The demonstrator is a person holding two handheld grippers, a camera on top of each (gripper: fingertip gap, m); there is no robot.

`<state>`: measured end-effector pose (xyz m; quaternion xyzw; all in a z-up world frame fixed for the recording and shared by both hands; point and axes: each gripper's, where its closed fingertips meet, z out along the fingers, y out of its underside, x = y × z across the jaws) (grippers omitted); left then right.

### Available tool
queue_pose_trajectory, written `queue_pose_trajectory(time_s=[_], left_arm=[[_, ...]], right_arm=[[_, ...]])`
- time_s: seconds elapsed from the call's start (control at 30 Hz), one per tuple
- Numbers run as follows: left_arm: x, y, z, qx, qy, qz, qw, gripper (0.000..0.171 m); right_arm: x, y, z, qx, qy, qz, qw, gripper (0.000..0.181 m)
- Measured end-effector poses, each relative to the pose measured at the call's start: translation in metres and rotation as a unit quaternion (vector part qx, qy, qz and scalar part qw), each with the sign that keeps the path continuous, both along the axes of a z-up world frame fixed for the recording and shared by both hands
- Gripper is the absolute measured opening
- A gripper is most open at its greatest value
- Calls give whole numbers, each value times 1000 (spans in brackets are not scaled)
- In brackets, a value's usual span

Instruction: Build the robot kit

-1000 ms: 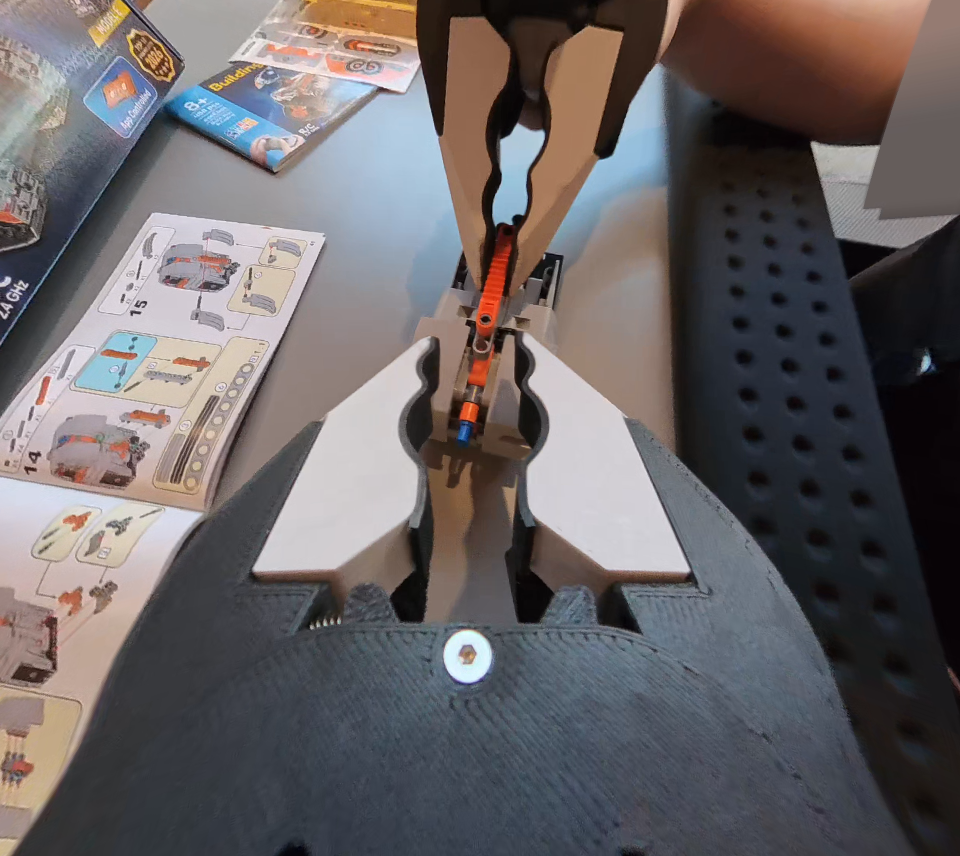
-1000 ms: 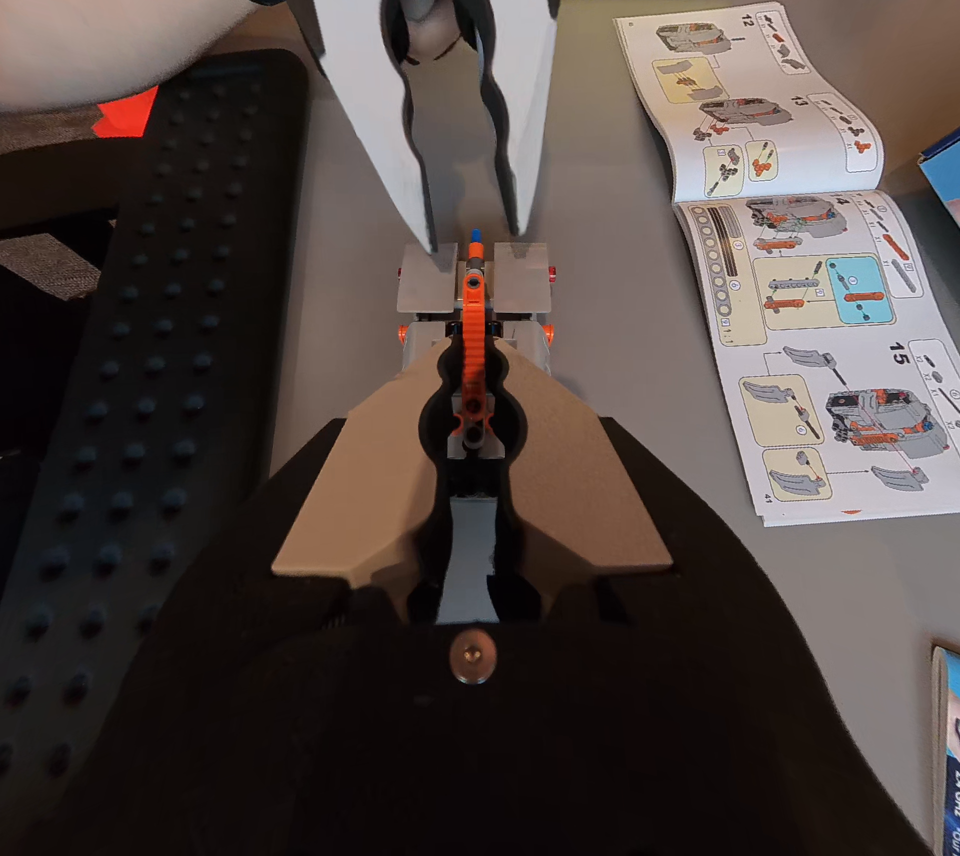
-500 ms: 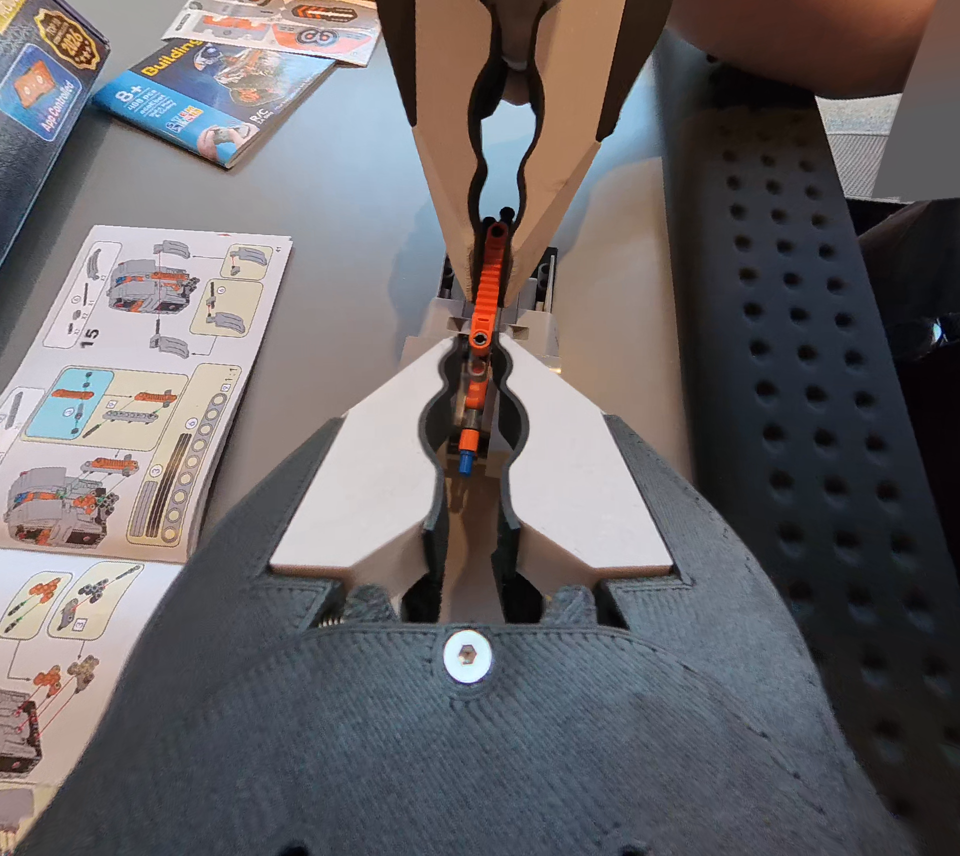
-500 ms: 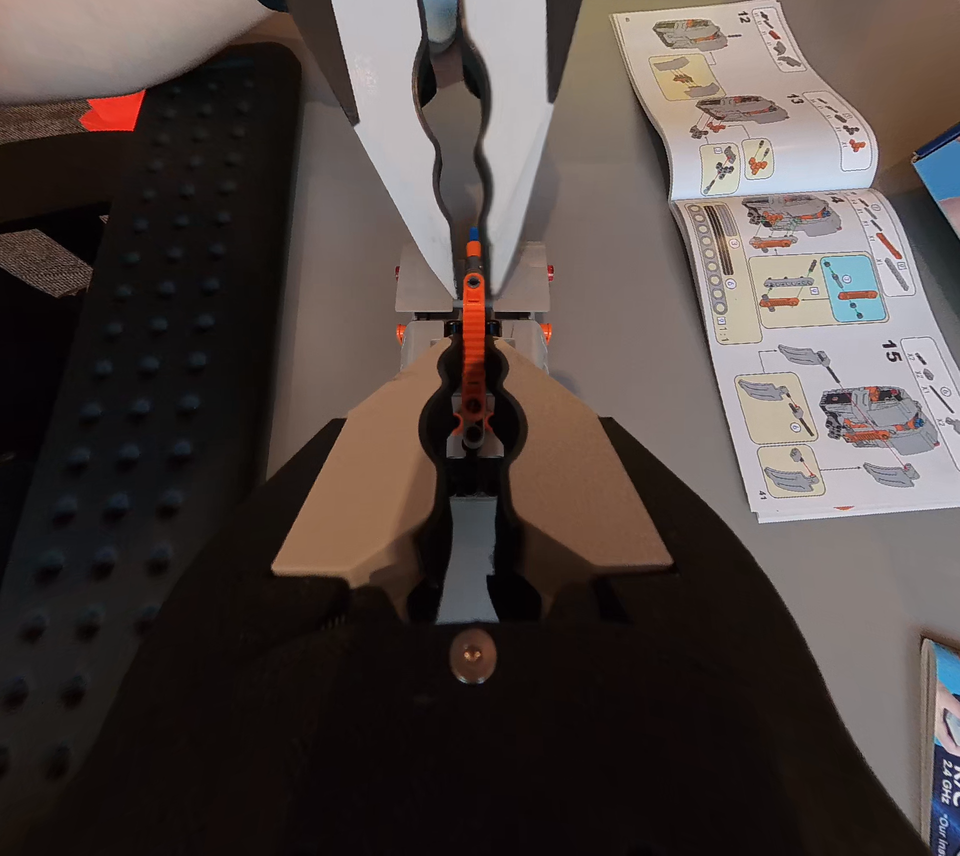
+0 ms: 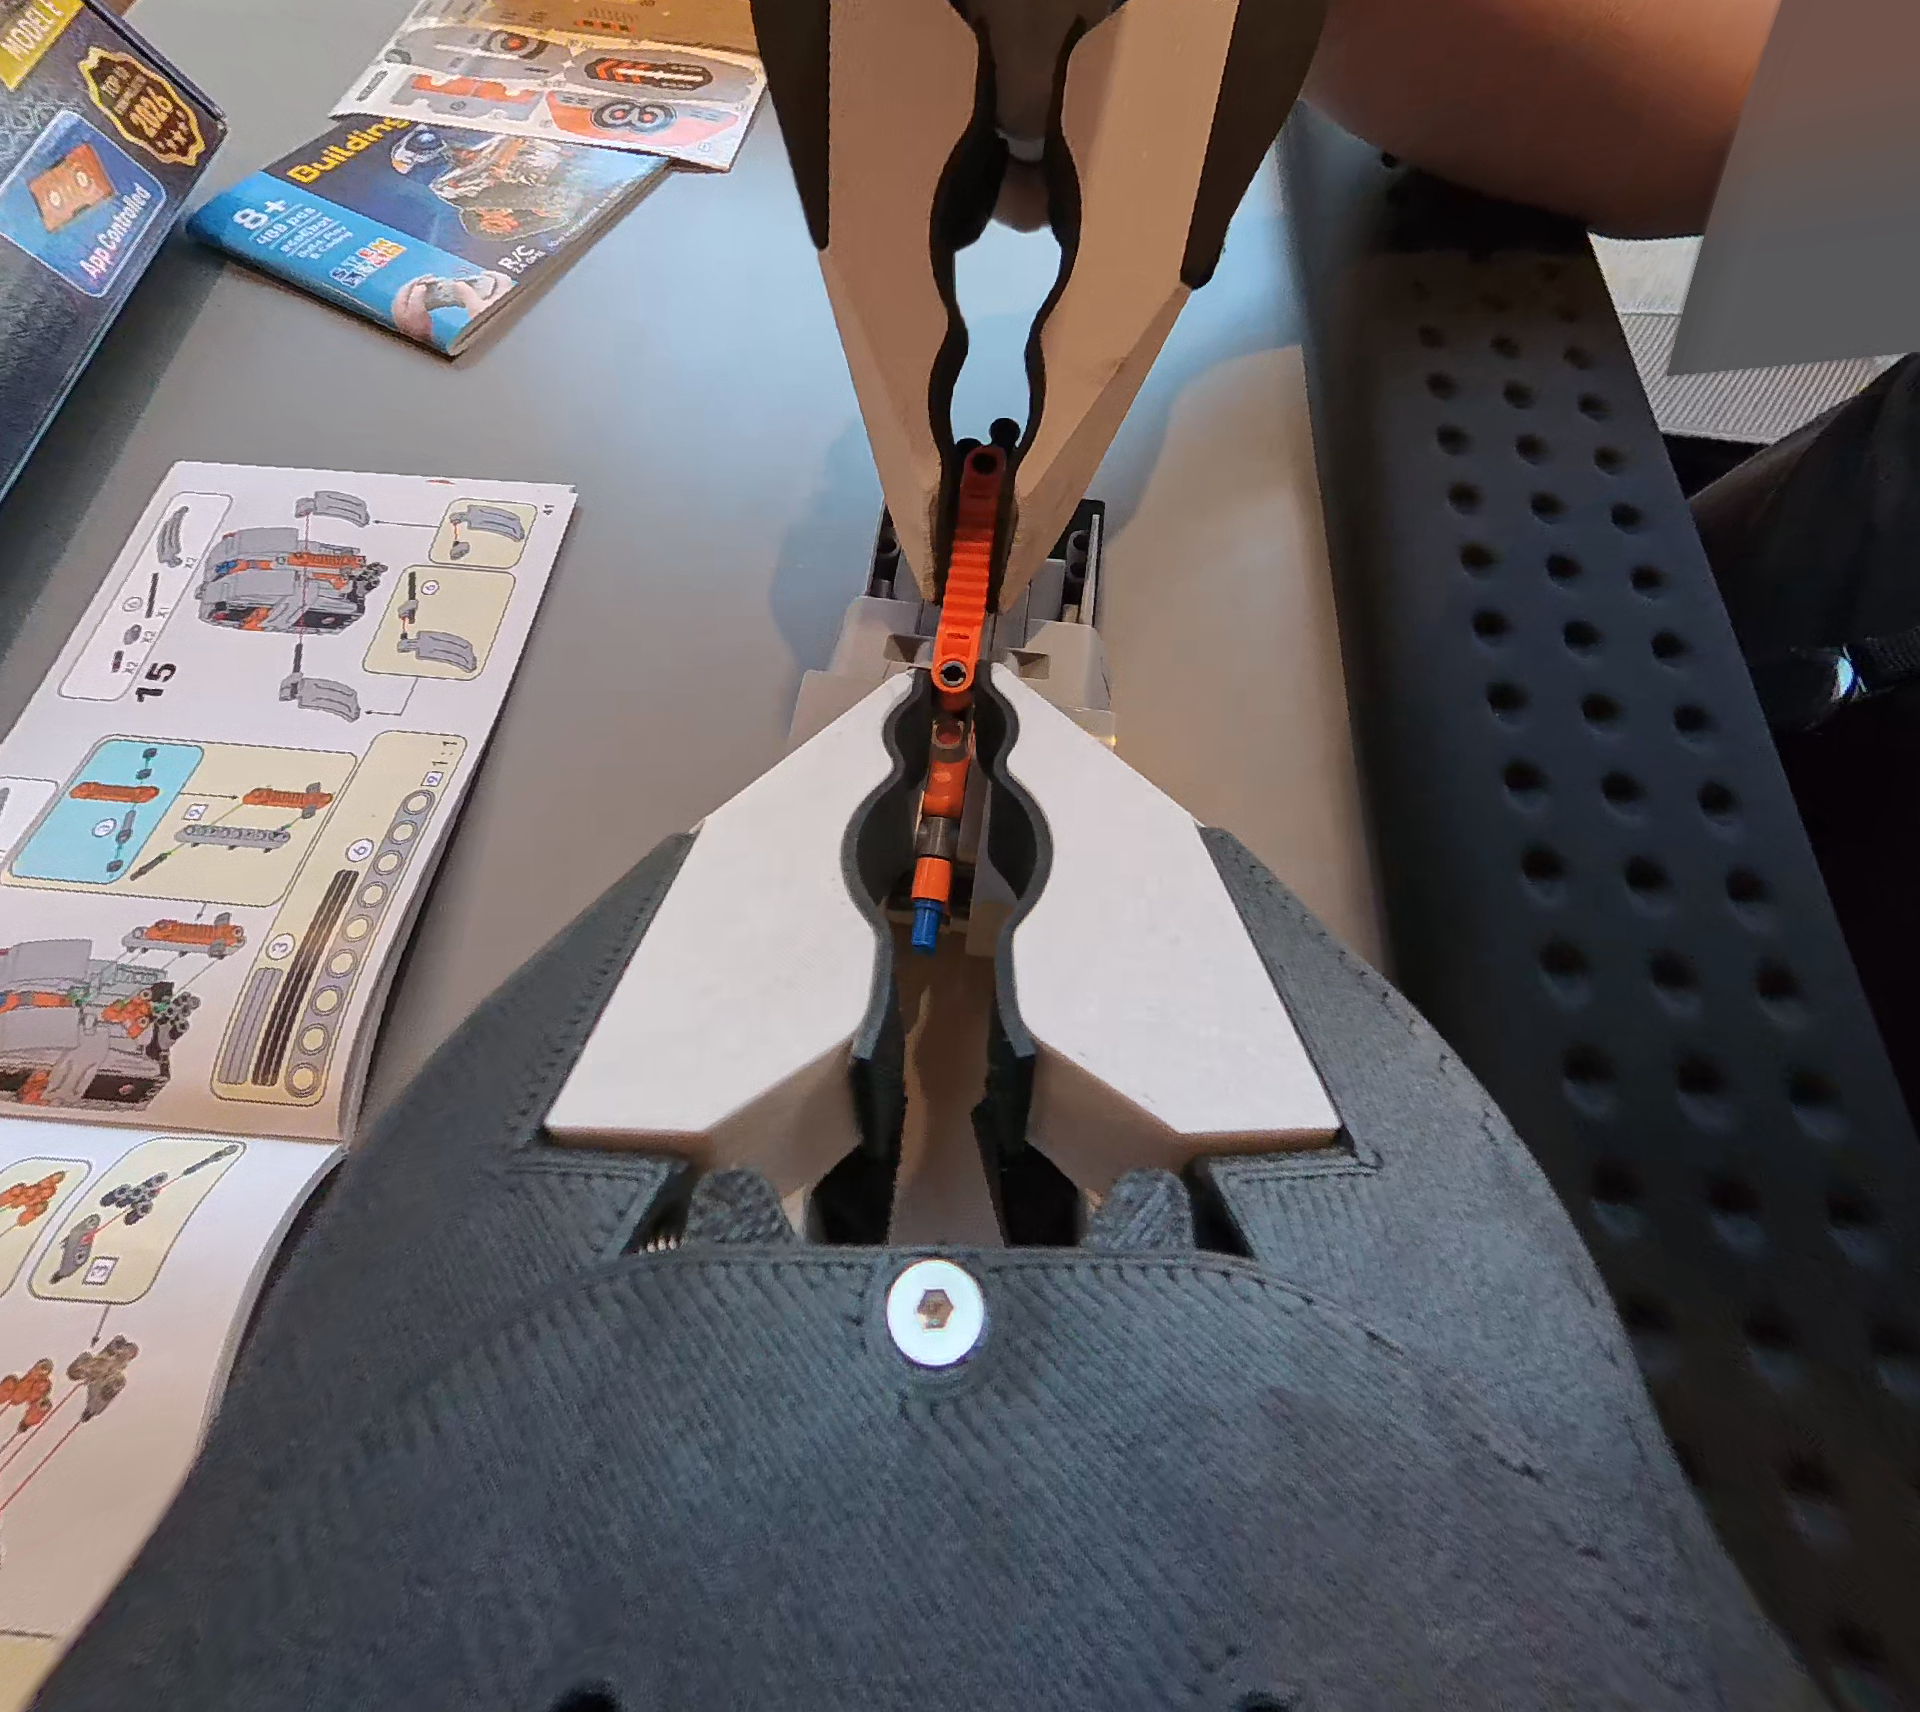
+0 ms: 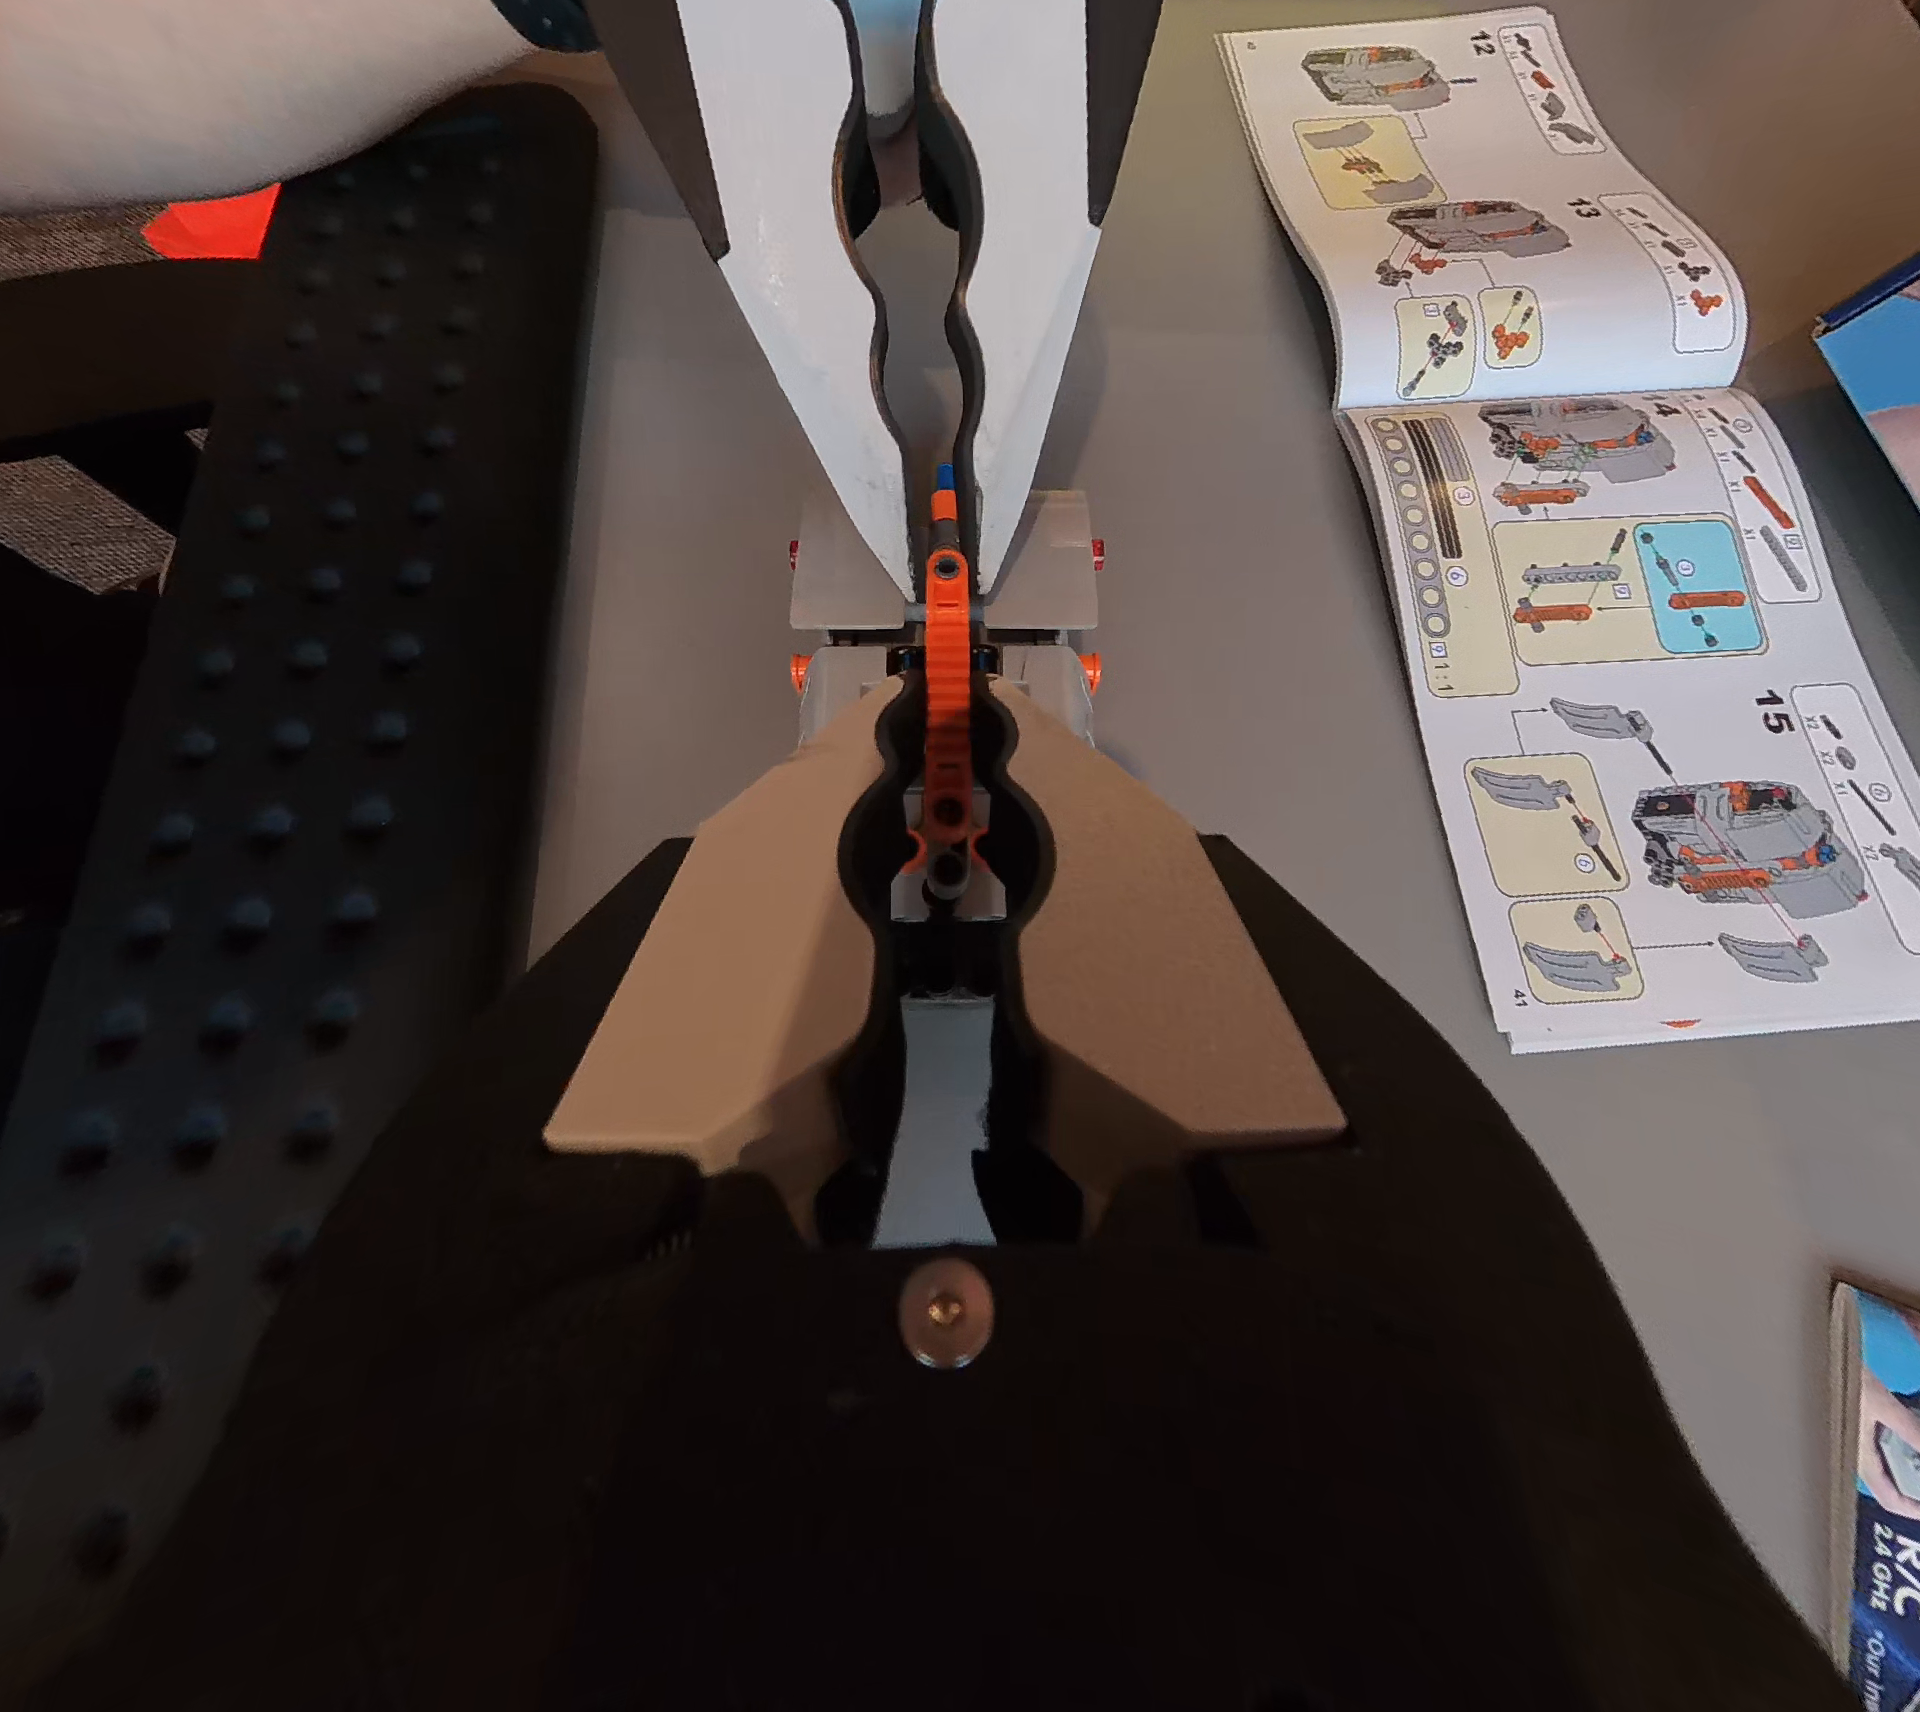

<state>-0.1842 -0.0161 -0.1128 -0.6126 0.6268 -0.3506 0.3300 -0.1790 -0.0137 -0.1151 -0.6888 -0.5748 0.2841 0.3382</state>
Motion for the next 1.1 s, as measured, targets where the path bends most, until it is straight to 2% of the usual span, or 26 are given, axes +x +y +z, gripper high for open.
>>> queue_pose_trajectory(time_s=[0.77, 0.87, 0.97, 1.1], left_arm=[[0, 0, 2, -15, -34, 6, 999, 7], [-1, 2, 7, -25, -46, 11, 999, 25], [-7, 4, 19, -32, -74, 20, 996, 33], [-21, 9, 20, -27, -82, 46, 995, 42]], right_arm=[[0, 0, 0, 7, 8, 0, 1000, 6], [-1, -2, -4, 9, 0, 5, 1000, 8], [0, -2, -2, 16, 0, 5, 1000, 19], [9, -3, 18, 32, 38, 8, 999, 32]])
